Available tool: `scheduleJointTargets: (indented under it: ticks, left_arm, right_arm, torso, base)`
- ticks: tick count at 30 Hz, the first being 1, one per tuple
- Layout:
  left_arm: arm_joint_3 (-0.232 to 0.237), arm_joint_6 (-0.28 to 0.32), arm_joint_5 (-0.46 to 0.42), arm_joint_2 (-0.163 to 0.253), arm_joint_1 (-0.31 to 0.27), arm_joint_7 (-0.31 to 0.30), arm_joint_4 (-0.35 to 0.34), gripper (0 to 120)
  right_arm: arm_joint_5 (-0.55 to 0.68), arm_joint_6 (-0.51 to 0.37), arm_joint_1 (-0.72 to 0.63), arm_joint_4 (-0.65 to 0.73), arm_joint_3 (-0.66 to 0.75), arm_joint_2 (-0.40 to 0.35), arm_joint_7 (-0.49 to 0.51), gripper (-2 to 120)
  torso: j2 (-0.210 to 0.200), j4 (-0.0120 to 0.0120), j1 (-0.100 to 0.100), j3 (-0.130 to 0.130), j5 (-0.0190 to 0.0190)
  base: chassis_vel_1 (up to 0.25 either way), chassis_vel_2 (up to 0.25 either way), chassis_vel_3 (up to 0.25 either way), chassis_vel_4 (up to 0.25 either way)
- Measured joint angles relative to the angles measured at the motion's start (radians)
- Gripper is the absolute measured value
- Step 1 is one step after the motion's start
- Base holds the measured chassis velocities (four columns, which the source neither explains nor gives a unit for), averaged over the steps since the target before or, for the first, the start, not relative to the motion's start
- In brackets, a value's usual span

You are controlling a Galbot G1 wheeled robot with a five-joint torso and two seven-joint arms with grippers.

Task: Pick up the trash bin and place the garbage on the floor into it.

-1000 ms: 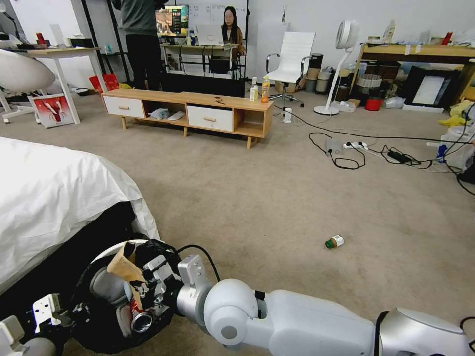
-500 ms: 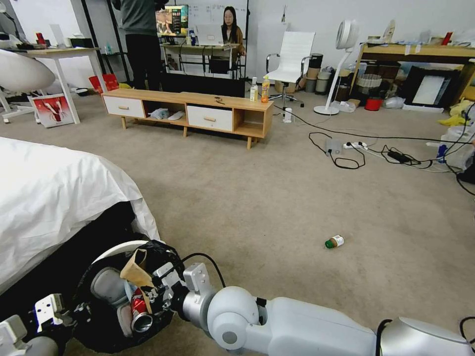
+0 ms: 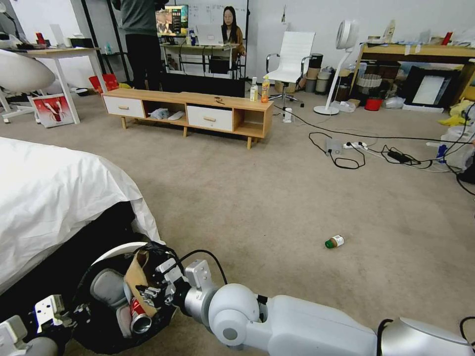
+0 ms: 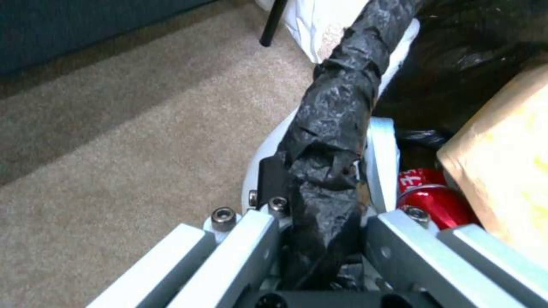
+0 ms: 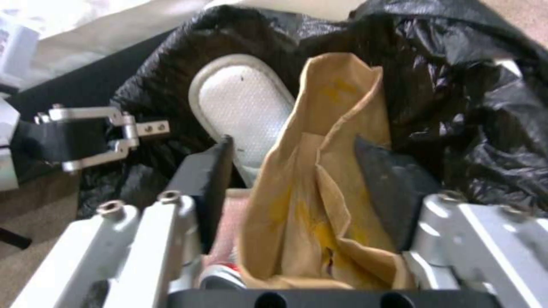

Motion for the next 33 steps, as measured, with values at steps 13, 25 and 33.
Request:
scheduleJointTargets:
  ticks: [13,25,33]
  left_arm:
    - [0.0,0.0,0.008,-0.008,0.003,0.002,0.0,1]
    - [-0.007,0.0,0.011,-0.005,0.006,0.005,0.002,1]
    - [-0.008,0.0,0.01,0.0,0.005,0.005,0.002,1]
  right_arm:
    - [0.007,-0.001,0.009,0.048,0.044,-0.008,0.007,99]
    - [0.03,-0.017,0.032,0.21,0.296,-0.084,0.015,100]
    - [-0.012,0.009,-0.021,0.283,0.456,-0.191,-0.005,100]
  torso:
    - [0.0,0.0,0.0,0.0,0.0]
    - [0.0,0.0,0.0,0.0,0.0002]
    - [0.0,0.0,0.0,0.0,0.0003]
  base:
    - [0.0,0.0,0.0,0.0]
    - [0.0,0.0,0.0,0.0]
    - [0.0,0.0,0.0,0.0]
